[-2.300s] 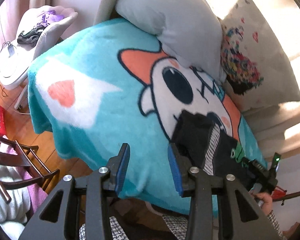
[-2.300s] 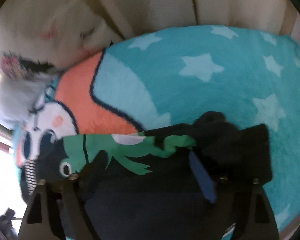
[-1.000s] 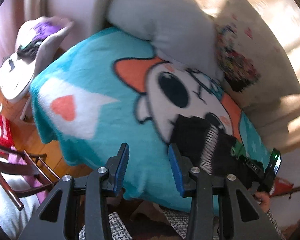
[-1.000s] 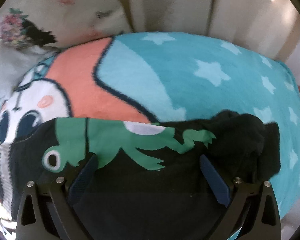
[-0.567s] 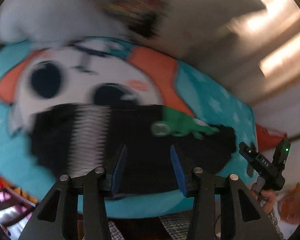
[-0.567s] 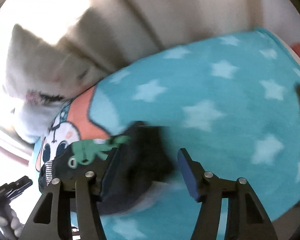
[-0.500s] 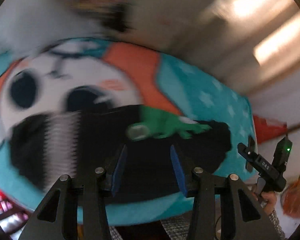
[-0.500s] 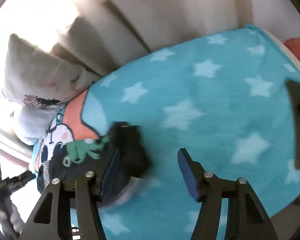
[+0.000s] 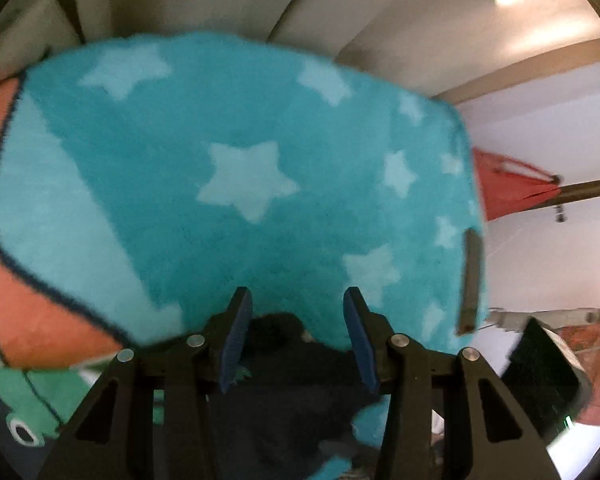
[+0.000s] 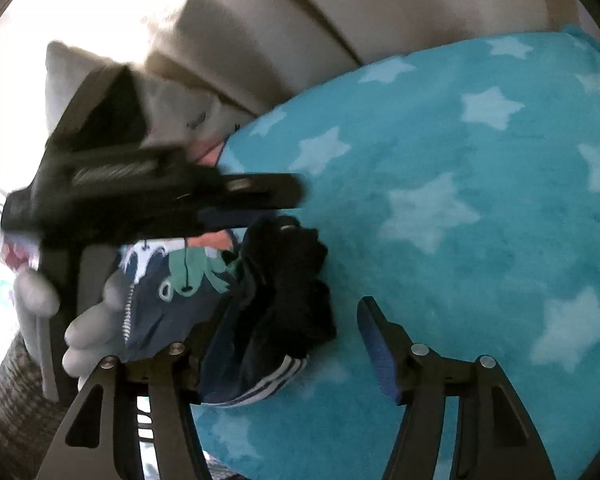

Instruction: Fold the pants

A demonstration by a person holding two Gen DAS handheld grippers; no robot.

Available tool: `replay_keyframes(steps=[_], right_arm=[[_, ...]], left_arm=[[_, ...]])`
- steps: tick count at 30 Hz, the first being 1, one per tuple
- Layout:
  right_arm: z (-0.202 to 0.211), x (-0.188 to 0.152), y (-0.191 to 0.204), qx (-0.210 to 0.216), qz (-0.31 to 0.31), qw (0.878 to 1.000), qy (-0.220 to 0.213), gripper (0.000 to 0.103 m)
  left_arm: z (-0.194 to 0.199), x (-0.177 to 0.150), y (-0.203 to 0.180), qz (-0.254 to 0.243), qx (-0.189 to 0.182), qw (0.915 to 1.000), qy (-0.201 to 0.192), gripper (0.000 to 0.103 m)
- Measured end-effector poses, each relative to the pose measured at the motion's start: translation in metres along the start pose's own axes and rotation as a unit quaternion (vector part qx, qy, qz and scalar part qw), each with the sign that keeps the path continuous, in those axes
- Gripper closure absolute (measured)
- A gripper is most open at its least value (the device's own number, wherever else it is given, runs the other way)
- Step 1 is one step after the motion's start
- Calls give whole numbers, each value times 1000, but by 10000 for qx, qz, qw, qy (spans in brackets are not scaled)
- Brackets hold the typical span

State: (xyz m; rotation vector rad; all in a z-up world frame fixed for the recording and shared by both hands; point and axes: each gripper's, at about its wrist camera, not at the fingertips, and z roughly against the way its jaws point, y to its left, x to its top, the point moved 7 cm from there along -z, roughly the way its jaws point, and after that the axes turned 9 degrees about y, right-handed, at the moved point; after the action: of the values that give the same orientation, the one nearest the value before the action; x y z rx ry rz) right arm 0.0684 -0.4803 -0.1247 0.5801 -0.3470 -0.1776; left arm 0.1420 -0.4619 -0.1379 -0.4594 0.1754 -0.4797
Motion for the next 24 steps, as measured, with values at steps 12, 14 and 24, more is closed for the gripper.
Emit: replay_keyframes(steps=[12,14,24], right_arm=[[-15,7,19,-87,-118,9999,-57,81],[-8,6,37,-140,45,9998,-144,81],[-46,-17,165,-431,1192,9917,203,77]], left_arm=[[18,-16,-3,-185,-253,9994,-170,88],[34,-20,3,-151,-446,9983,-341,88],[118,-92,100,497,-1059,9845,-1305,73]])
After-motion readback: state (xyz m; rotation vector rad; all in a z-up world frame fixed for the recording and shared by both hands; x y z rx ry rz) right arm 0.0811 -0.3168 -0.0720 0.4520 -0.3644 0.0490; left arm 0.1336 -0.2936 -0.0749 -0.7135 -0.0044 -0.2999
